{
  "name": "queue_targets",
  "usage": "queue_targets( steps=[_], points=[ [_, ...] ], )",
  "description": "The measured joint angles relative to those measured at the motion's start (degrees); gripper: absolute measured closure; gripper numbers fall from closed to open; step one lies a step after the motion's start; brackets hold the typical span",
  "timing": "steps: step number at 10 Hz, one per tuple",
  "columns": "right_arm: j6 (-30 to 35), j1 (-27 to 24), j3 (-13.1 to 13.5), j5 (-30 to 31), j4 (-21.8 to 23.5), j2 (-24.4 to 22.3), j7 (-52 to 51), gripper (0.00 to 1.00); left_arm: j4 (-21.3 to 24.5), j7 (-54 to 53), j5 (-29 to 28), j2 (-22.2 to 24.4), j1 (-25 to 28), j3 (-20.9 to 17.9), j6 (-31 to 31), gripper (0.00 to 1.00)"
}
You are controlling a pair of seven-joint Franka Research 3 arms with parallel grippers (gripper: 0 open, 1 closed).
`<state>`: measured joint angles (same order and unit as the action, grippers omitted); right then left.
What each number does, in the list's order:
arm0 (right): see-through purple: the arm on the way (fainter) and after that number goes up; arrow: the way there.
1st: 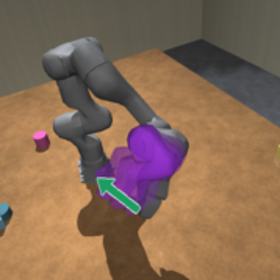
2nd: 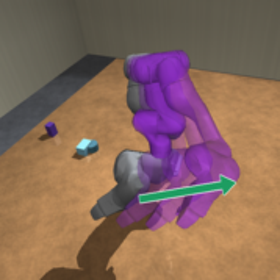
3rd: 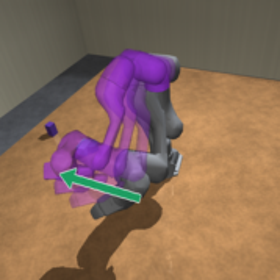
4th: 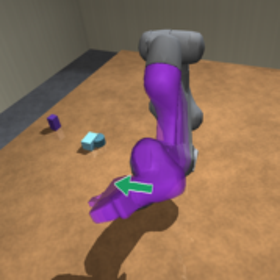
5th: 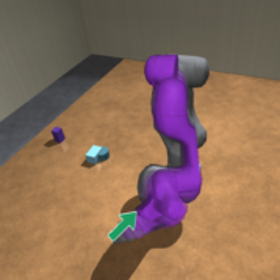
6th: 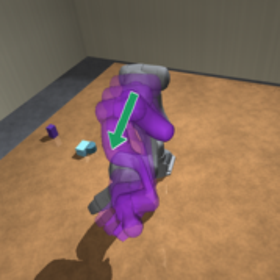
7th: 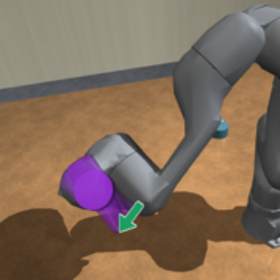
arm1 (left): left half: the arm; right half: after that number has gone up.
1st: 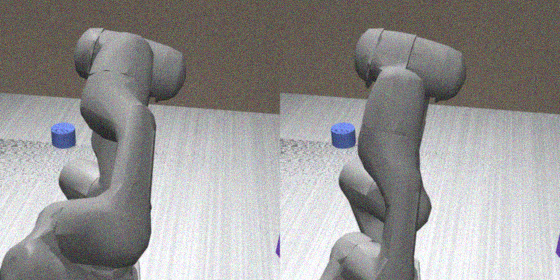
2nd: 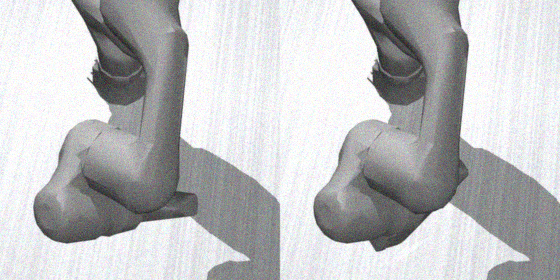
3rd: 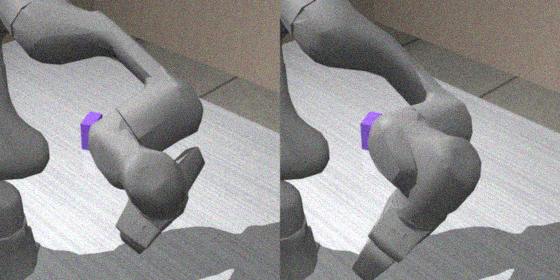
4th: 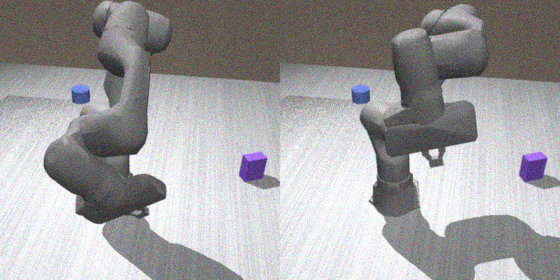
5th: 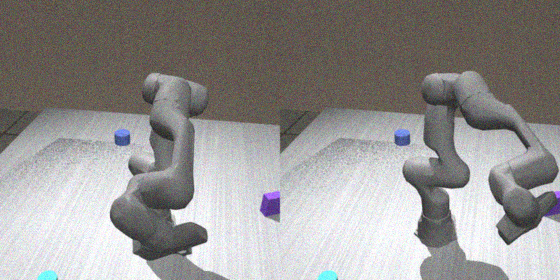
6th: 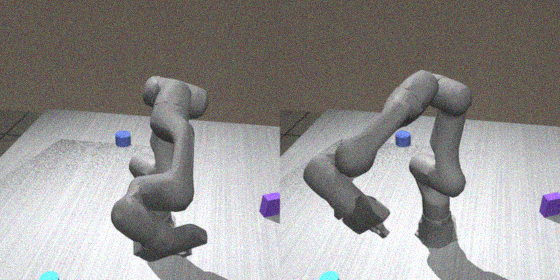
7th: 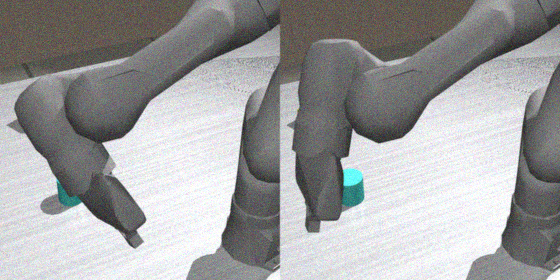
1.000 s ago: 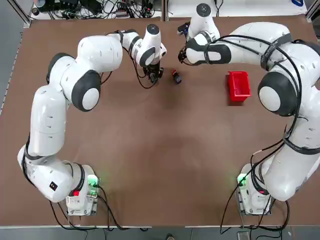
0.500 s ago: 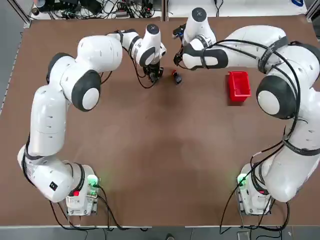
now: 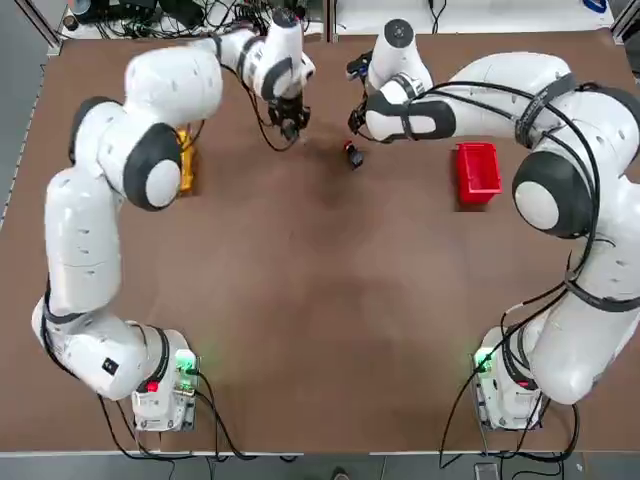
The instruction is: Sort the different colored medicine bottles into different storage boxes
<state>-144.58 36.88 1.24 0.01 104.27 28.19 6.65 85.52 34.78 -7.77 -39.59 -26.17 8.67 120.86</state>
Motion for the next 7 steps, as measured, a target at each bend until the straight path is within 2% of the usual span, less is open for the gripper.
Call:
queue_targets(
  steps=[2,3,5,7],
  points=[
    [-2.3,1.8,0.0,0.0,0.7,1.3,0.0,0.0,1.5,-2.7,0.2,5.1,8.4,4.1,-3.7,0.43],
    [-3.7,2.4,0.0,0.0,0.8,2.4,0.0,0.0,4.5,-5.1,0.2,8.5,13.1,5.7,-4.3,0.43],
    [-7.0,3.2,0.1,0.0,1.0,5.4,0.0,0.0,14.2,-8.0,0.3,17.5,25.1,9.7,-4.7,0.43],
    [-8.0,3.6,0.3,0.0,1.0,7.1,0.0,0.0,25.7,-11.2,0.3,27.7,35.9,11.0,-4.8,0.43]
  ],
)
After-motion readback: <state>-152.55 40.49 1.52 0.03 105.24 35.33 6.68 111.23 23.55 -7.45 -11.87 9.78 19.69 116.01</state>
